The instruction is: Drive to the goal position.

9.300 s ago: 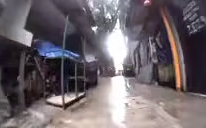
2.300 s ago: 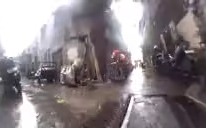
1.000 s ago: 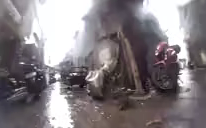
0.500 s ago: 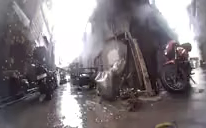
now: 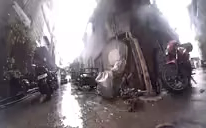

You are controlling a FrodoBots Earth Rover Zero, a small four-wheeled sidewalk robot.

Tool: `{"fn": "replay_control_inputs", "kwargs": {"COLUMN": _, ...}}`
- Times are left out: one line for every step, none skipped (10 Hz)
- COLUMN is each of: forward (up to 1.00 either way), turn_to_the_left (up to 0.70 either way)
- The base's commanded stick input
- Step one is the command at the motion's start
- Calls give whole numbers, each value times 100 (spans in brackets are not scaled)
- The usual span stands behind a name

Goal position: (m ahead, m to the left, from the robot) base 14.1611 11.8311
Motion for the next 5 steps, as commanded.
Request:
{"fn": "replay_control_inputs", "kwargs": {"forward": 0, "turn_to_the_left": 0}}
{"fn": "replay_control_inputs", "kwargs": {"forward": 0, "turn_to_the_left": 46}}
{"fn": "replay_control_inputs", "kwargs": {"forward": 0, "turn_to_the_left": 99}}
{"fn": "replay_control_inputs", "kwargs": {"forward": 0, "turn_to_the_left": 0}}
{"fn": "replay_control_inputs", "kwargs": {"forward": 0, "turn_to_the_left": 0}}
